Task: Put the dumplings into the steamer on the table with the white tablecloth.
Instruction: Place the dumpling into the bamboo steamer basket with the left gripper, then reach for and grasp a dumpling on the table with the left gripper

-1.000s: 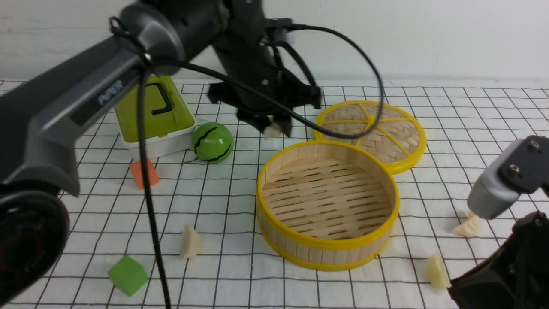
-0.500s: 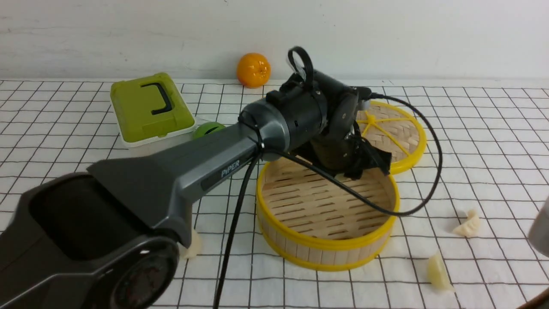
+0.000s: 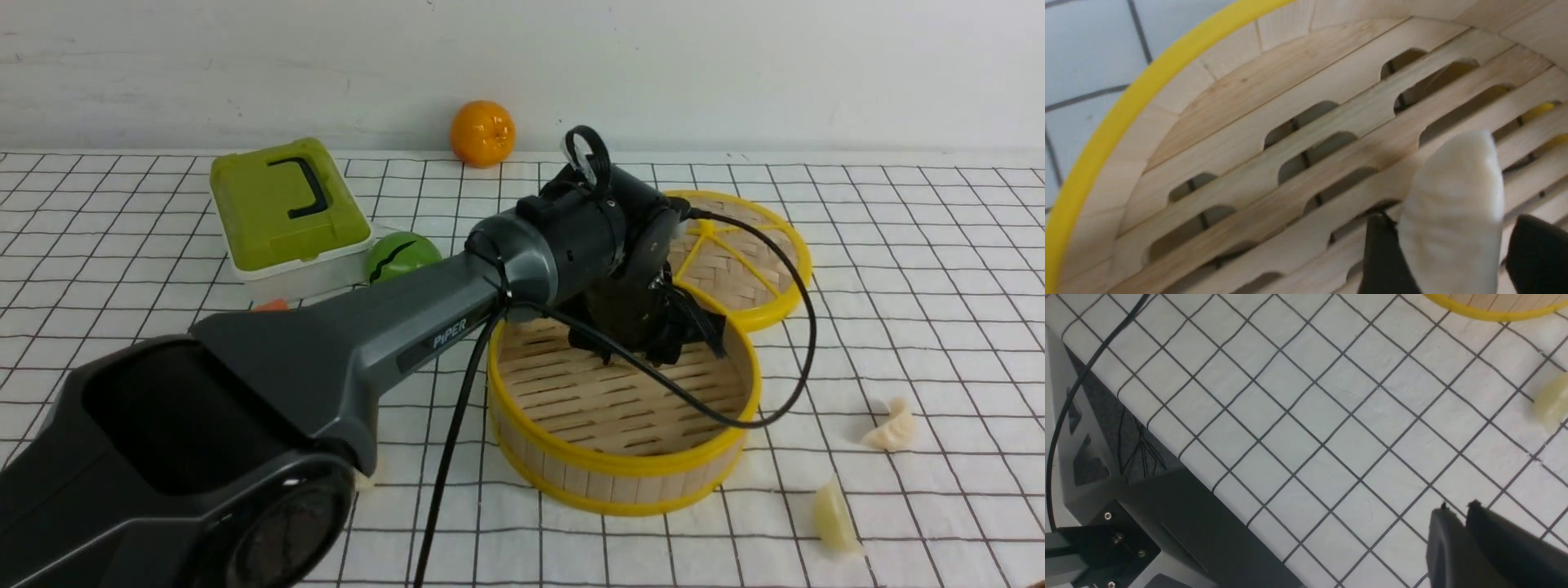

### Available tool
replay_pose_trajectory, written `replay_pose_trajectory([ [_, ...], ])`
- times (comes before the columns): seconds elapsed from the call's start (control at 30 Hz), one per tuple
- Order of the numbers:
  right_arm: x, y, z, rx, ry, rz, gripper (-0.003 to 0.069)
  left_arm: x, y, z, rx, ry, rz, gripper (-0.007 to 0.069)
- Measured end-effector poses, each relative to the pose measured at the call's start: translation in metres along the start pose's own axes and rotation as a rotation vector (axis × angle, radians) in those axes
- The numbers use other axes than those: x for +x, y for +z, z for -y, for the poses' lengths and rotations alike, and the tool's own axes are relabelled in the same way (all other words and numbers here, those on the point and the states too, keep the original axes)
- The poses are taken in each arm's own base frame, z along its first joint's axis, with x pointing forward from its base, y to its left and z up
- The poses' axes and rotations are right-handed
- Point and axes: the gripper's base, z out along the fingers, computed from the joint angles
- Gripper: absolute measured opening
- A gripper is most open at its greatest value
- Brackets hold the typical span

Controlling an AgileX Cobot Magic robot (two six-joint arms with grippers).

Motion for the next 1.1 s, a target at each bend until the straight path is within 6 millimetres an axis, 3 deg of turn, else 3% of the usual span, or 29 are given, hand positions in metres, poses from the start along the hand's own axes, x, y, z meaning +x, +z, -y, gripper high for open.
replay_pose_trajectory([
  [0.07, 0.000, 0.000, 0.000, 0.000, 0.000, 0.000, 0.0069, -0.003, -0.011, -0.001, -0.005, 0.009, 0.000, 0.0426],
  [0.1, 0.000, 0.000, 0.000, 0.001, 0.001, 0.002, 0.0069, -0.010, -0.038, -0.002, -0.011, 0.029, 0.022, 0.0438],
  [0.23, -0.001, 0.000, 0.000, 0.003, 0.001, 0.010, 0.0073, -0.021, -0.103, -0.006, -0.005, 0.067, 0.070, 0.0441],
  [0.3, -0.002, 0.000, 0.000, 0.005, 0.001, 0.018, 0.0075, -0.023, -0.143, -0.011, -0.013, 0.097, 0.080, 0.0441],
  [0.4, -0.004, 0.000, 0.001, 0.012, 0.001, 0.044, 0.0079, -0.021, -0.187, -0.021, -0.028, 0.119, 0.073, 0.0441],
  [0.47, -0.006, 0.000, 0.001, 0.014, 0.002, 0.063, 0.0080, -0.020, -0.198, -0.026, -0.029, 0.116, 0.077, 0.0441],
  [0.57, -0.011, -0.001, 0.001, 0.011, 0.011, 0.123, 0.0084, -0.007, -0.221, -0.053, -0.035, 0.072, 0.051, 0.0441],
  [0.7, -0.013, -0.001, 0.000, -0.003, 0.020, 0.148, 0.0087, 0.019, -0.225, -0.078, -0.063, 0.034, -0.031, 0.0441],
  [0.77, -0.014, -0.001, -0.001, -0.015, 0.027, 0.153, 0.0090, 0.051, -0.221, -0.103, -0.102, -0.014, -0.095, 0.0441],
  [0.8, -0.014, -0.001, -0.001, -0.015, 0.027, 0.153, 0.0090, 0.057, -0.221, -0.105, -0.105, -0.023, -0.105, 0.0441],
  [0.83, -0.014, -0.001, -0.001, -0.018, 0.029, 0.155, 0.0092, 0.078, -0.215, -0.120, -0.123, -0.075, -0.117, 0.0441],
  [0.97, -0.015, -0.001, -0.001, -0.019, 0.030, 0.161, 0.0093, 0.112, -0.197, -0.135, -0.129, -0.149, -0.108, 0.0441],
  [1.1, -0.015, -0.001, -0.001, -0.018, 0.030, 0.165, 0.0093, 0.128, -0.170, -0.139, -0.129, -0.165, -0.123, 0.0441],
])
